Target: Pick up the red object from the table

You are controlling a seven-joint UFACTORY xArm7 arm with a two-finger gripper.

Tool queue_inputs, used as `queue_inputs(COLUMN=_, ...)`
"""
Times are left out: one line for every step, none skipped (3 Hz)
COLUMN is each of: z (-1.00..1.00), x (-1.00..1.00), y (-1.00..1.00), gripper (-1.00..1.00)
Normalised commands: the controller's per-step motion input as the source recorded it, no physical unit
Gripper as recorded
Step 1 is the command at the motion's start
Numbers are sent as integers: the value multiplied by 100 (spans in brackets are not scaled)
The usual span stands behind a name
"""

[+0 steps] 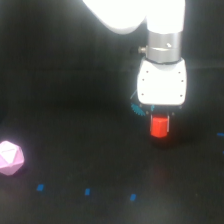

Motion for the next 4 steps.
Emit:
queue_inputs(z=90, x=20, y=100, gripper=-78)
queue_inputs(z=97, x=17, y=46, gripper=-94)
queue_inputs(z=100, x=17, y=56, gripper=-97)
queue_inputs(z=61, x=39, y=-6, gripper=-100)
